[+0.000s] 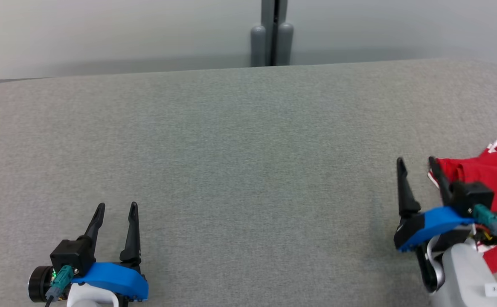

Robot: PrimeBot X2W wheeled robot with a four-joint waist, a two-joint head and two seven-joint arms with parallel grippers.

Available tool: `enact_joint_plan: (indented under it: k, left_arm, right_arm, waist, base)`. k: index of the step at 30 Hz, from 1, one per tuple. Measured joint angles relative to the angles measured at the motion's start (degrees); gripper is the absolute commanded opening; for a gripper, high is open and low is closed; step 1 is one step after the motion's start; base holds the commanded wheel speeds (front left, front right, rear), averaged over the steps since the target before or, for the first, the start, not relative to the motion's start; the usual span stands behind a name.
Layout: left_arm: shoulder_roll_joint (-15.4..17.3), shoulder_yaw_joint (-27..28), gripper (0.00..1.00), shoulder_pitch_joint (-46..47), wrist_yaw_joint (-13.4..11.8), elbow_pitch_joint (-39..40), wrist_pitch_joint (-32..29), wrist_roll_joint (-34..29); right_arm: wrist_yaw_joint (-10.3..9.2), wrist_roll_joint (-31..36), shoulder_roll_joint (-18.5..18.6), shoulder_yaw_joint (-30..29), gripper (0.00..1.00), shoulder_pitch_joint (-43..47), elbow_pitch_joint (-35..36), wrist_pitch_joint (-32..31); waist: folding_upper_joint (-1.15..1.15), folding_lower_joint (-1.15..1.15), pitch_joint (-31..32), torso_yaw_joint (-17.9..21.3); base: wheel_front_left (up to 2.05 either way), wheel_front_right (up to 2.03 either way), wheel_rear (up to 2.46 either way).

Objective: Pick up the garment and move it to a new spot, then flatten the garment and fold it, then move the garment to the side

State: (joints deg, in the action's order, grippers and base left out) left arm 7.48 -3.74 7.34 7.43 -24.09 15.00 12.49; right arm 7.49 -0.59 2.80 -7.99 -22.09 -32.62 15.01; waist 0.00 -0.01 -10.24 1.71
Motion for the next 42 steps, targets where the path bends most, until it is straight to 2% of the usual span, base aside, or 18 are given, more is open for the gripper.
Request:
enact_joint_plan:
  k: [5, 12, 31, 34, 35, 40, 42]
  left_arm:
    - [-0.79, 2.04, 1.0, 0.11, 0.0, -1.0, 0.0, -0.96]
    - [-1.91, 3.86, 1.0, -0.28, 0.0, -2.07, 0.0, -2.36]
    - [-3.99, 6.06, 1.0, -4.03, 0.0, -2.64, 0.0, -2.25]
    - [-4.01, 4.8, 1.0, -4.56, 0.0, -1.72, 0.0, -0.4]
    - [-4.16, 4.77, 0.0, -4.77, 0.0, -2.09, -0.04, -0.35]
    - [-4.49, 4.8, 0.0, -6.38, 0.0, -4.06, -0.36, -0.3]
    - [-4.54, 4.98, 0.0, -6.89, 0.0, -4.54, -1.37, 1.83]
  right_arm:
    - [0.0, -4.19, -0.04, 3.72, 1.0, 4.15, 0.42, 0.01]
    - [-0.01, -5.22, 0.03, 6.94, 1.0, 6.49, 2.31, 0.01]
    - [-0.01, -8.16, 0.0, 7.27, 1.0, 10.87, 4.44, 0.01]
    - [-0.01, -8.15, -0.01, 7.09, 1.0, 10.95, 4.67, 0.01]
    - [-0.01, -8.15, -0.07, 7.1, 0.0, 10.96, 4.3, -0.04]
    - [-0.01, -8.2, -0.44, 7.15, 0.0, 12.13, 2.23, -0.4]
    - [-0.01, -10.24, -0.57, 6.8, 0.0, 12.54, 1.78, -1.41]
  waist:
    - [0.0, 0.0, 1.32, -2.3]
    - [0.0, 0.0, 3.22, -3.29]
    - [-0.01, 0.0, 10.18, -2.2]
    - [0.0, 0.0, 10.37, -2.25]
    - [0.0, 0.0, 10.37, -2.24]
    - [-0.01, 0.0, 10.39, -2.23]
    - [0.0, 0.01, 10.39, -2.22]
  base:
    - [0.0, 0.0, 0.0]
    - [0.0, 0.0, 0.0]
    - [0.0, 0.0, 0.0]
    - [0.0, 0.0, 0.0]
    - [0.0, 0.0, 0.0]
    - [0.0, 0.0, 0.0]
    - [0.0, 0.0, 0.0]
